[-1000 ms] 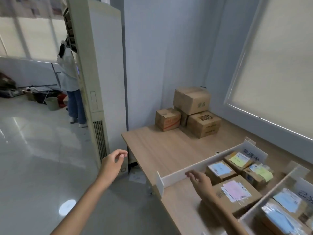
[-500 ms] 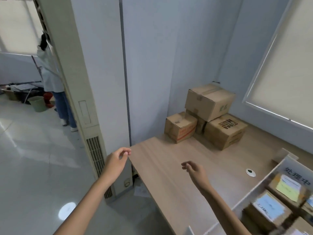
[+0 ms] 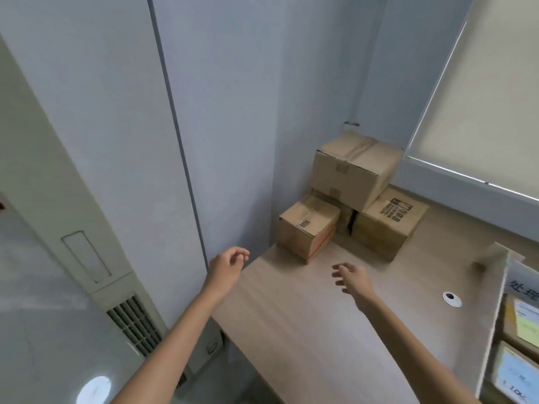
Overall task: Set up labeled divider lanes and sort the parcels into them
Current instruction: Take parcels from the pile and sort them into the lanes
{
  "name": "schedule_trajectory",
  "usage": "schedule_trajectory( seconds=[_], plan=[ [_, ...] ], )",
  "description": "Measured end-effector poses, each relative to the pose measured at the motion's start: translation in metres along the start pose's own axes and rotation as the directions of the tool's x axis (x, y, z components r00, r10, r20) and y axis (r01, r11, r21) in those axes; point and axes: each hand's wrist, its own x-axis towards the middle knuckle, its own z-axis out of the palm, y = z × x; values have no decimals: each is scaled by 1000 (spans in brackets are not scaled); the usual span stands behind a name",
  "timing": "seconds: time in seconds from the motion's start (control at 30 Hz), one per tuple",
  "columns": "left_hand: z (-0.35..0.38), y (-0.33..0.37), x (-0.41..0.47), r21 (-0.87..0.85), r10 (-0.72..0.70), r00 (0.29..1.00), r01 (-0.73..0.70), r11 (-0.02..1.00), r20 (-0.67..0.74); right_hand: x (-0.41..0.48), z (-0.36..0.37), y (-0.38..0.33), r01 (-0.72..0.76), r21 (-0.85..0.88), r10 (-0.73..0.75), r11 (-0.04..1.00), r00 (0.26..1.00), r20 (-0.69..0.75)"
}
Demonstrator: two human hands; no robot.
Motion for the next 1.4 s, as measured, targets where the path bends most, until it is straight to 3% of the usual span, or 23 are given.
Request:
schedule_trajectory(
  seconds=[0.23, 0.43, 0.57, 0.67, 0.83, 0.97, 1.1, 1.2, 1.3, 1.33, 1.4],
  plan=[
    [14, -25, 92, -11, -38, 995, 39, 999, 90, 110, 45, -38, -206, 88, 208, 975, 978, -11],
    [21, -33, 183, 48, -54, 989, 48, 998, 136, 199, 76, -54, -471, 254, 474, 845, 879, 52],
    [30, -42, 217, 24, -70, 981, 67, 997, 183, 235, 94, -47, -531, 339, 544, 777, 837, 63],
    [35, -52, 224, 18, -81, 972, 79, 997, 222, 243, 107, -40, -486, 529, 545, 696, 837, 52],
    [40, -66, 226, -23, -121, 953, 132, 991, 279, 220, 101, -31, -363, 670, 485, 648, 874, 4],
    [39, -64, 225, -43, -121, 940, 143, 989, 319, 172, 85, -13, -374, 711, 459, 595, 885, 82],
    [39, -44, 213, -77, -164, 934, 198, 977, 318, 112, 69, -7, -314, 705, 330, 636, 937, 120],
    [27, -22, 187, -189, -196, 857, 317, 930, 476, 63, 58, -9, -255, 712, 214, 655, 965, 149],
    [11, -8, 152, -342, -98, 689, 473, 812, 718, 14, 50, -12, -195, 725, 131, 660, 981, 145],
    [7, -6, 140, -371, -66, 657, 503, 781, 751, -1, 50, -14, -178, 701, 134, 691, 984, 118],
    [3, -6, 119, -410, -14, 660, 483, 774, 752, -29, 53, -17, -98, 532, 138, 841, 990, -37]
  ],
)
